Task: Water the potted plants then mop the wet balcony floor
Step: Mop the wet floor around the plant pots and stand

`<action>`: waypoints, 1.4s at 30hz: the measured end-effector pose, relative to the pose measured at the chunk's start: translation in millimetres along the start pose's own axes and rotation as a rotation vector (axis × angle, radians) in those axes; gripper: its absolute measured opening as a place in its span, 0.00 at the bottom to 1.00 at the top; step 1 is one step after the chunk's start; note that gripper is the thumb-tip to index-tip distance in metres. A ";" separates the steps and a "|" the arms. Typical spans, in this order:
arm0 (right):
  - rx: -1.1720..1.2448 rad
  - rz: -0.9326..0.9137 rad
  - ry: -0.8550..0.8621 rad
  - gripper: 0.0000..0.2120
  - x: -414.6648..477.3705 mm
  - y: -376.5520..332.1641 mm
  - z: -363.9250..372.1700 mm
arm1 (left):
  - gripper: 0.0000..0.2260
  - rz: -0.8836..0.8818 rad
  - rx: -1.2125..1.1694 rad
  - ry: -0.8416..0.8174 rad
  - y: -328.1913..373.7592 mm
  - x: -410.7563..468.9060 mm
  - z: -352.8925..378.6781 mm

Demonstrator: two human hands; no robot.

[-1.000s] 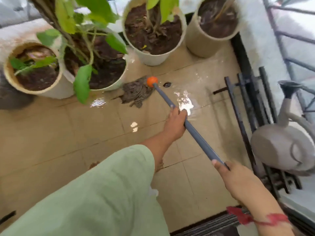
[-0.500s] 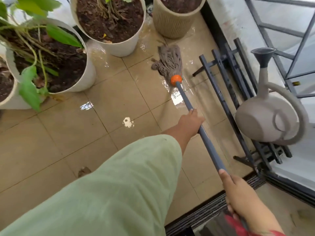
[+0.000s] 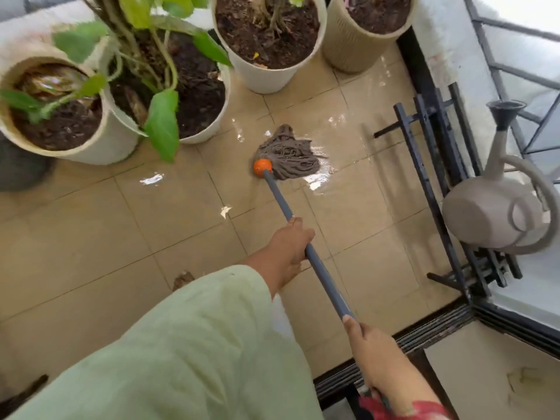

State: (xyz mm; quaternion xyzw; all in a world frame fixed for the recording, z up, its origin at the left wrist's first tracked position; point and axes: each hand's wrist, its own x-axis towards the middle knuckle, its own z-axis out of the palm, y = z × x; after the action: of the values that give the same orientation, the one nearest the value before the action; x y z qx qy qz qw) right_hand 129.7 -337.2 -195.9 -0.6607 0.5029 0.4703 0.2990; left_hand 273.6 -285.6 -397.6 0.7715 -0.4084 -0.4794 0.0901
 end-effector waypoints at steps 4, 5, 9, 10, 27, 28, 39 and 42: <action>-0.160 -0.099 -0.075 0.23 -25.9 -42.6 35.8 | 0.15 -0.124 -0.078 -0.013 -65.9 -67.3 9.4; -0.215 -0.133 -0.085 0.24 -31.2 -55.7 46.1 | 0.17 -0.168 -0.104 -0.018 -84.2 -86.1 12.1; -0.428 -0.256 -0.124 0.24 -45.6 -112.4 86.7 | 0.18 -0.365 -0.203 0.001 -153.4 -157.8 28.4; -0.463 -0.284 -0.127 0.24 -48.0 -128.5 100.3 | 0.17 -0.430 -0.240 0.017 -173.4 -175.6 35.5; -0.957 -0.570 0.014 0.23 -48.2 -234.6 128.4 | 0.08 -0.804 -0.650 0.569 -236.9 -225.5 68.6; -0.934 -0.566 0.029 0.23 -43.7 -230.5 116.0 | 0.09 -0.793 -0.639 0.581 -232.2 -213.0 61.2; -0.562 -0.362 0.054 0.21 8.2 -104.5 -41.0 | 0.14 -0.471 -0.446 0.380 -88.2 -55.2 -2.3; -0.472 -0.298 0.066 0.21 25.1 -57.8 -80.2 | 0.14 -0.404 -0.406 0.319 -31.0 -7.9 -11.0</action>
State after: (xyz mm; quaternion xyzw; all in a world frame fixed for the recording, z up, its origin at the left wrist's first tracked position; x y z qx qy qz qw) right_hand 211.3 -398.3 -193.1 -0.7938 0.2862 0.5032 0.1863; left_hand 297.8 -262.6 -403.0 0.8687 -0.1237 -0.4322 0.2079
